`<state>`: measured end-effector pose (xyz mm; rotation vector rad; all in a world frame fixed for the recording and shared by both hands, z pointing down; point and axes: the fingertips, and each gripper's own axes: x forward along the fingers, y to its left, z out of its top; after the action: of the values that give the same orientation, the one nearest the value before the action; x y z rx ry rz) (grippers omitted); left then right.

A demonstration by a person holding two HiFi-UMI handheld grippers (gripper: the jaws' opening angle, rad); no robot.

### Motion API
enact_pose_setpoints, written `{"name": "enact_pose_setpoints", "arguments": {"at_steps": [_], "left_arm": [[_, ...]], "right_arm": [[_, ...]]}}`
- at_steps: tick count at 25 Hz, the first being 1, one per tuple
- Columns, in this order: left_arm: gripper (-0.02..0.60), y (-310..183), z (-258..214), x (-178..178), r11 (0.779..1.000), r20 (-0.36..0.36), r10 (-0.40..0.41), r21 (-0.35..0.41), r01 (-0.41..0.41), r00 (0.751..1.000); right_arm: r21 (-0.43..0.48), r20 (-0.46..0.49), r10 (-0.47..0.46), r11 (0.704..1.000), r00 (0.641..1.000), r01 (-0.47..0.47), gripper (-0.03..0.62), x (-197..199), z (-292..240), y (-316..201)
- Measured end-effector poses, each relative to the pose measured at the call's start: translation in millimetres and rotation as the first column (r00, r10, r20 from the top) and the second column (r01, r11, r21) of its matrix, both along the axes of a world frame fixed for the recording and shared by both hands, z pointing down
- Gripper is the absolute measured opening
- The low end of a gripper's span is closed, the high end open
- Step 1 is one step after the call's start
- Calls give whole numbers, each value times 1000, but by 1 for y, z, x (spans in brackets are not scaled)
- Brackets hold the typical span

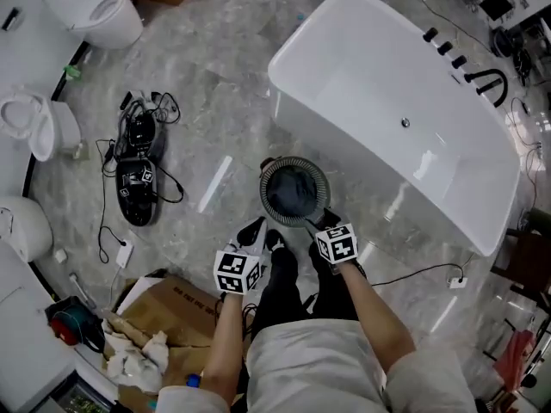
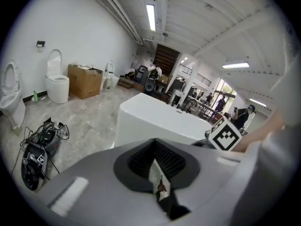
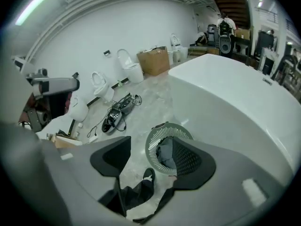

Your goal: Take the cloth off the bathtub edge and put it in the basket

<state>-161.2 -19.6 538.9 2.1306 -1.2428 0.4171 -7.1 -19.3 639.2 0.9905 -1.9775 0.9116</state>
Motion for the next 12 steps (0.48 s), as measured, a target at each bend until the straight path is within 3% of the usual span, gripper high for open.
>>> {"name": "enact_pose_setpoints", "arguments": {"at_steps": [6,12], "left_arm": [[57,28,-39,2,999,29,33,-3,-33,999],[57,51,-48,22,997,27,77,-6,-77,997]], "right_arm": [[44,63,42,998,997,-45,252,-2,-75,32],[66,123,84,993,989,-93,252,-11,-109,61]]}}
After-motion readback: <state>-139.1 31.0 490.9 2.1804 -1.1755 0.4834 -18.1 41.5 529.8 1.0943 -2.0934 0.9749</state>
